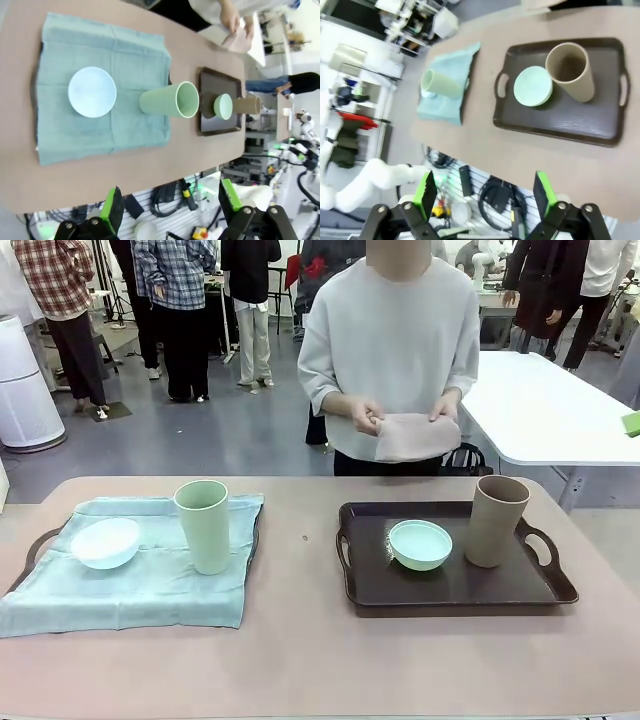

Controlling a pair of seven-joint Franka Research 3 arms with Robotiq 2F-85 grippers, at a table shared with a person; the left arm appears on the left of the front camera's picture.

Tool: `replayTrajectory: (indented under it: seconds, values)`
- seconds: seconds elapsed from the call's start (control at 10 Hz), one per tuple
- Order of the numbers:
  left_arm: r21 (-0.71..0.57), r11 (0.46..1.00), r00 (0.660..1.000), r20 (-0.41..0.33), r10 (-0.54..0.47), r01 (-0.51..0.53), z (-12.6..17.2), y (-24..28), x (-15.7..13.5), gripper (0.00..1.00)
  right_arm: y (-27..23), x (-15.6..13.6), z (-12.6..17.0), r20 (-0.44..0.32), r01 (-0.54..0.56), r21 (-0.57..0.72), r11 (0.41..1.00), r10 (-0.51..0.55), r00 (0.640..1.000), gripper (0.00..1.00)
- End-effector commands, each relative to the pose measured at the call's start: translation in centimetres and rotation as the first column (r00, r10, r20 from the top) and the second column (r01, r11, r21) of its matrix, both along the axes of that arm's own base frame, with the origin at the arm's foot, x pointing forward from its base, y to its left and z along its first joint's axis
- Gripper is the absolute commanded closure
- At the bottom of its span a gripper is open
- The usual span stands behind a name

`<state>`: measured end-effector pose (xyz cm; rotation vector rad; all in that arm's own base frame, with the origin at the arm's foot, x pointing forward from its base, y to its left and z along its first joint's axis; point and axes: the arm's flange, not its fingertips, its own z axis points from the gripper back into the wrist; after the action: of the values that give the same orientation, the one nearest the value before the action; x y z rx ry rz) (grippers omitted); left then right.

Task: Set up a tray with a mat and arrange the tableware.
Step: Pick up the Picnic Bowl and Reusable plastic cup from the Handle tray in front of the human's position and hold them in the air.

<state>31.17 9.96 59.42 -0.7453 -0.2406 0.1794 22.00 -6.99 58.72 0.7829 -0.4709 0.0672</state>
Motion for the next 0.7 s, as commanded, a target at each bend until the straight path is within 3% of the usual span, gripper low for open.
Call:
replayTrajectory:
  seconds: [0.0, 0.2, 0.4, 0.5, 0.6]
  values:
    - [-0.048, 0.999, 1.000, -0.013, 0.013, -0.014, -0.8, 1.7, -1.1, 0.00, -2.8, -1.1, -1.2, -0.012, -0.012, 0.121, 0.993, 0.013, 1.000, 0.00]
    - [-0.093, 0.991, 0.995, -0.044, 0.092, -0.096, -1.9, 4.5, -1.6, 0.00, -5.4, -2.6, -1.4, -0.017, -0.025, 0.189, 0.982, 0.028, 0.999, 0.00]
    - [-0.102, 0.984, 0.983, -0.129, 0.132, -0.146, -2.9, 6.9, -0.7, 0.00, -4.8, -3.1, -1.3, -0.036, -0.050, 0.170, 0.984, 0.057, 0.998, 0.00]
    - [-0.116, 0.977, 0.977, -0.141, 0.161, -0.177, -3.0, 7.5, 0.0, 0.00, -3.7, -3.0, -1.2, -0.050, -0.036, 0.151, 0.988, 0.043, 0.998, 0.00]
    - [-0.047, 0.973, 0.968, -0.122, 0.220, -0.227, -3.5, 7.3, -0.1, 0.00, -1.3, -2.8, -1.2, -0.116, 0.019, 0.022, 1.000, -0.016, 0.993, 0.00]
